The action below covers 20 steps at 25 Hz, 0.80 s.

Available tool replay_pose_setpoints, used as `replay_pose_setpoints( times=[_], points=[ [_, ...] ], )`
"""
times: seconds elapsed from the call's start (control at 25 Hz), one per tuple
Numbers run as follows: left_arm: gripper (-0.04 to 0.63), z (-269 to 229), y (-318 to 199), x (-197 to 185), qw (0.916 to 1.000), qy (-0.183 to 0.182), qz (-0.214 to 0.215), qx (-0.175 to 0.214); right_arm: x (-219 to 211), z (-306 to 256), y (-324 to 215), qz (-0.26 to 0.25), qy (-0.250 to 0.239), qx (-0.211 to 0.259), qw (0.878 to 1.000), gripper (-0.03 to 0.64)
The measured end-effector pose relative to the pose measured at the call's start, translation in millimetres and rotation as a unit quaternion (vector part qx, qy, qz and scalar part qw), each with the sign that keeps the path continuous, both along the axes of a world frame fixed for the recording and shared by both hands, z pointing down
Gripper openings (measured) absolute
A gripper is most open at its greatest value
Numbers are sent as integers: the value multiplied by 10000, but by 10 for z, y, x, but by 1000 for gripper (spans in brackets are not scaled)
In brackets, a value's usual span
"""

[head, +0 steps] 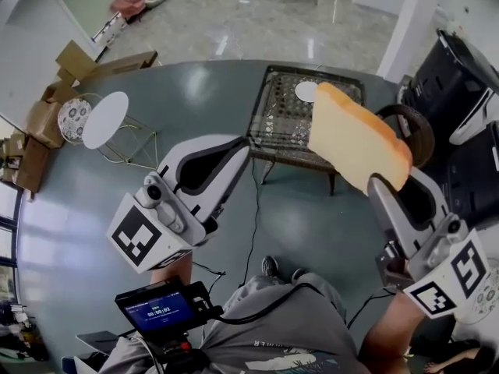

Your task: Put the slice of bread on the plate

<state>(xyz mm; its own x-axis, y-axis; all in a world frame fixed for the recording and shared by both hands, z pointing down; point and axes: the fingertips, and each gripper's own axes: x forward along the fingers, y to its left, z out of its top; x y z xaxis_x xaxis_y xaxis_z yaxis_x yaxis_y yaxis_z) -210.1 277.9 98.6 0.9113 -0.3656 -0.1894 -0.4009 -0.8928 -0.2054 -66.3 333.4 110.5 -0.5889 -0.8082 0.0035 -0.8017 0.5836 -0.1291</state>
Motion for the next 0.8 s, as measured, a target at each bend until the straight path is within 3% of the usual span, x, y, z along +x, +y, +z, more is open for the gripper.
replay_pose_setpoints(
  times=[0.32,0.8],
  points=[
    [6,-21,-179,-35,9997,98,179,122,-63,23,-115,194,31,3,9998,97],
    [6,59,-585,394,9997,14,192,-140,304,32,-559,70,18,-86,9999,97]
  ],
)
